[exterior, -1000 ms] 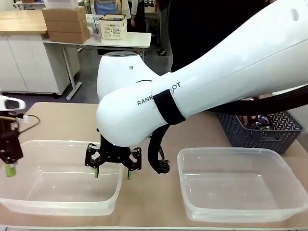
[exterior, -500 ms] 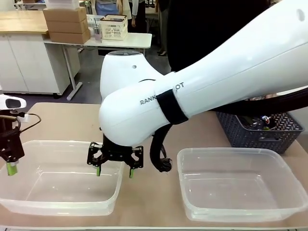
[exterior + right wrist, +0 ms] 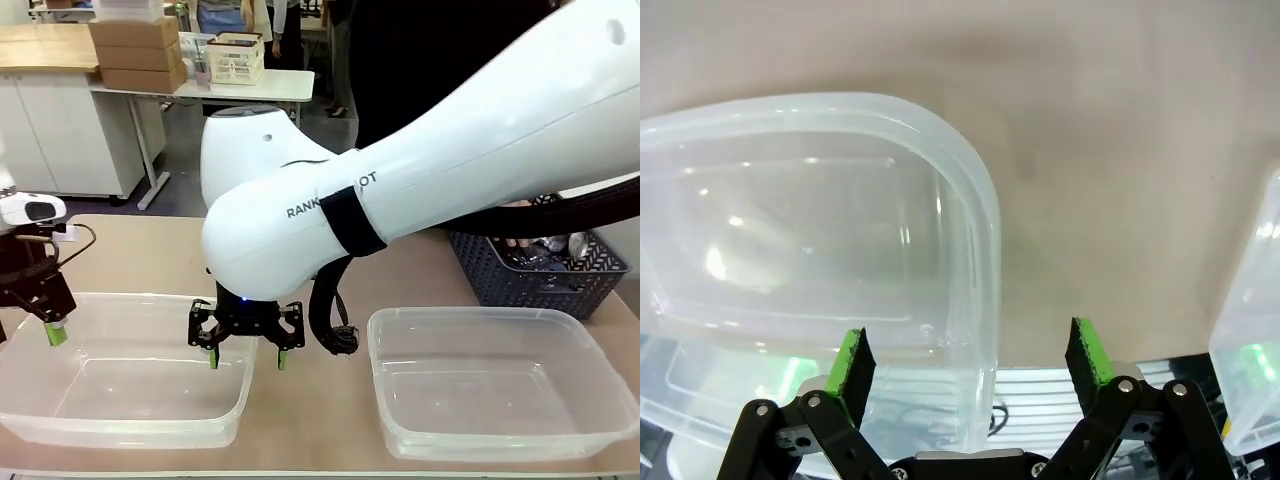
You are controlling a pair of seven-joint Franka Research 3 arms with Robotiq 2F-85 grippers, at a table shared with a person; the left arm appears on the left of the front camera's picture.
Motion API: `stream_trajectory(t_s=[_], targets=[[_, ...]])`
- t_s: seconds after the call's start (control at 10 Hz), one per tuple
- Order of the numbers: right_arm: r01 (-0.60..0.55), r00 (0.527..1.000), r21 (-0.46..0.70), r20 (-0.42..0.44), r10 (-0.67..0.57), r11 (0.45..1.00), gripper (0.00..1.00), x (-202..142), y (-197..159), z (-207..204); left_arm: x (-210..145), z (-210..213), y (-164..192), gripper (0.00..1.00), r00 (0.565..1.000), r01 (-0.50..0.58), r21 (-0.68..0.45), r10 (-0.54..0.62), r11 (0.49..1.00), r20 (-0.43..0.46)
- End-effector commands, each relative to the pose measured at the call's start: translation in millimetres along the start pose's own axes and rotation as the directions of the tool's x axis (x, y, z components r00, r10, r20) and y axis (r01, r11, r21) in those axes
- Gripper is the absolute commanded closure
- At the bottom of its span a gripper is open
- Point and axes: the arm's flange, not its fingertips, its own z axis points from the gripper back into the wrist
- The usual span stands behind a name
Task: Sort the waste into each basket.
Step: Pick up the Organizing box on the left side of the table and lift it.
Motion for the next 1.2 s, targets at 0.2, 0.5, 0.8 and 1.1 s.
stream_trajectory(t_s=[0.2, 0.5, 0.8, 1.1], targets=[[0.048, 0.999, -0.029, 0.028, -0.047, 0.998, 0.00, 4, 16, 3, -42, -51, -5, 0.00, 0.999, 0.030, -0.002, -0.030, 1.000, -0.030], [0.038, 0.999, -0.028, 0.013, -0.038, 0.999, 0.76, 3, 15, 3, -43, -49, -11, 0.60, 0.999, 0.027, 0.020, -0.026, 0.999, -0.024], [0.033, 0.999, -0.018, 0.010, -0.033, 0.999, 1.00, 2, 14, 1, -45, -52, -8, 1.00, 1.000, 0.017, 0.021, -0.016, 1.000, -0.027], [0.037, 0.999, -0.015, 0.010, -0.037, 0.999, 1.00, 2, 11, 2, -48, -55, -1, 1.00, 1.000, 0.010, 0.018, -0.010, 1.000, -0.020]])
